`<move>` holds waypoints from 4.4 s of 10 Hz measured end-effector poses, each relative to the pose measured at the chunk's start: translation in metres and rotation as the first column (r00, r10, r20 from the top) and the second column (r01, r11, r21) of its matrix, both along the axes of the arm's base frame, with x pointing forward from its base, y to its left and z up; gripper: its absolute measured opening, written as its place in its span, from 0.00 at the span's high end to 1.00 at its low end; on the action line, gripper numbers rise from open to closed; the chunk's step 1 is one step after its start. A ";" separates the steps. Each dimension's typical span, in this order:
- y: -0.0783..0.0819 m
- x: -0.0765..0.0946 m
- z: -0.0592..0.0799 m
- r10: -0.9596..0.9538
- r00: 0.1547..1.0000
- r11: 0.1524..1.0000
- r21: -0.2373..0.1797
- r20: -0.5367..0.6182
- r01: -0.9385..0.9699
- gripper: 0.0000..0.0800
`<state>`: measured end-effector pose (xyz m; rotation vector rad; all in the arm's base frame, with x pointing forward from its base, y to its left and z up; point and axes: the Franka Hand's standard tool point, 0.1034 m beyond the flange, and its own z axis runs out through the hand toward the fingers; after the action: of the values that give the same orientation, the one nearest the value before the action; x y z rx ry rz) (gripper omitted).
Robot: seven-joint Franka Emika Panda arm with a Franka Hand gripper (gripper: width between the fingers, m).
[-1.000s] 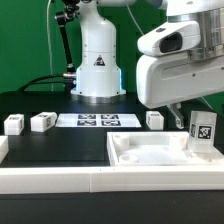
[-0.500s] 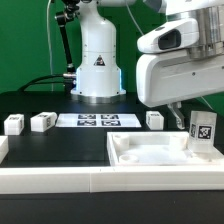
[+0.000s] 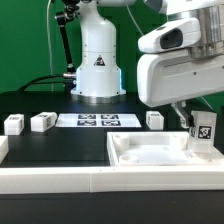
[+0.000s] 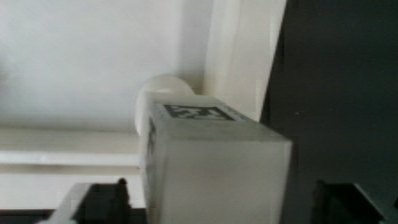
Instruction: Assemble square table
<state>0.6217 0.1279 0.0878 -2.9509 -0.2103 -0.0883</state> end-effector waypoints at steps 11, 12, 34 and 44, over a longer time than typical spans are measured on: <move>-0.014 0.006 0.000 -0.411 0.908 0.906 0.071 -0.083 0.416 0.61; -0.014 0.007 0.000 -0.475 0.874 0.873 0.070 -0.098 0.482 0.61; 0.006 0.011 0.009 -0.589 0.801 0.806 -0.010 -0.106 0.591 0.19; -0.001 0.011 0.001 0.268 0.963 0.958 -0.116 0.041 -0.261 0.19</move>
Offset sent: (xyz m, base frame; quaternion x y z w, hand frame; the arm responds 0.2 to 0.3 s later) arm 0.0000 0.0000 0.0000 0.0000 0.0000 0.0000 1.0000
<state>0.6327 0.1273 0.0890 -2.9971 -0.6349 -0.1273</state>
